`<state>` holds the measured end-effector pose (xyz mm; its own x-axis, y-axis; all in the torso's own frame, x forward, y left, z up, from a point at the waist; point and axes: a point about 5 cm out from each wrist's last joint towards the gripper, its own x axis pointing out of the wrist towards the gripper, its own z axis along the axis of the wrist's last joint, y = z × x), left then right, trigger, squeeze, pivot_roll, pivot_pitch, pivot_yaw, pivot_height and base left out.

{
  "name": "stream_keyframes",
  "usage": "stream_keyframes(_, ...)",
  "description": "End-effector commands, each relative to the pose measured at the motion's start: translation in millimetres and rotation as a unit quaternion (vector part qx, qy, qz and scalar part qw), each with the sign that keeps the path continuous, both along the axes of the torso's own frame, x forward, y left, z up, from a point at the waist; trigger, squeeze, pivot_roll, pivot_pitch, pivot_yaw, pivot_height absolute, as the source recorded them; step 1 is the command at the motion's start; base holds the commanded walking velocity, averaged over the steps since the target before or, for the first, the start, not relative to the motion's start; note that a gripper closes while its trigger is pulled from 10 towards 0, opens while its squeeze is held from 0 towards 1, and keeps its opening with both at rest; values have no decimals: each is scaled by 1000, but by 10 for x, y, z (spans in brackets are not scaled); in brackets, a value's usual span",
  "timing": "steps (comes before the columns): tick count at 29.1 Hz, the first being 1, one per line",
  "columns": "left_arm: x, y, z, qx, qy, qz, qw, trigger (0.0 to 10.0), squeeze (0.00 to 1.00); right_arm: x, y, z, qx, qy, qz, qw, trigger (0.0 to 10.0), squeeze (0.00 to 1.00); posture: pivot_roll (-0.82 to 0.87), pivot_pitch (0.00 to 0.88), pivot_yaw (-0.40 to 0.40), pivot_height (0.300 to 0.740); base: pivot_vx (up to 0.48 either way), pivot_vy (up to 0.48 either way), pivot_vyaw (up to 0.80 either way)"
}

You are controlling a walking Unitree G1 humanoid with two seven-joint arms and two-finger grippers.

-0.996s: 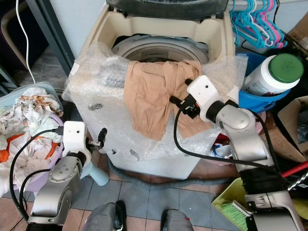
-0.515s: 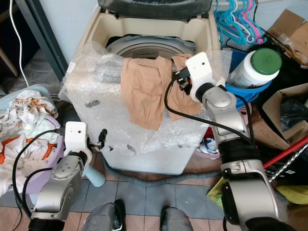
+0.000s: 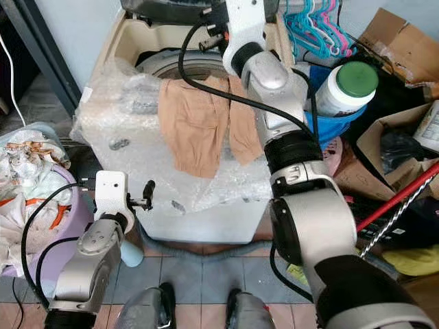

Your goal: Clothes washing

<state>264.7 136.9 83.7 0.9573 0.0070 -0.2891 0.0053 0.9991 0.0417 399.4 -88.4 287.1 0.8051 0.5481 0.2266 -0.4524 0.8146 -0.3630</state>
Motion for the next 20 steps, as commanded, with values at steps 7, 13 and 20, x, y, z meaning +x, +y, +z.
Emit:
stream_keyframes(7,-11,-29,-14,2,1,-7,1000,10000,0,-134,-658,-710,-111,78,-86,987,10000,0,-23,110,0,740,0,0,0)
stream_keyframes(13,40,-66,4,1,0,-18,1000,10000,0,-262,-840,-1005,-141,90,-151,974,10000,0,-33,107,20,740,0,0,0)
stream_keyframes(20,20,-36,11,5,-1,-19,1000,10000,0,-376,-729,-707,-122,-37,-165,978,10000,1000,-10,103,23,740,0,0,0)
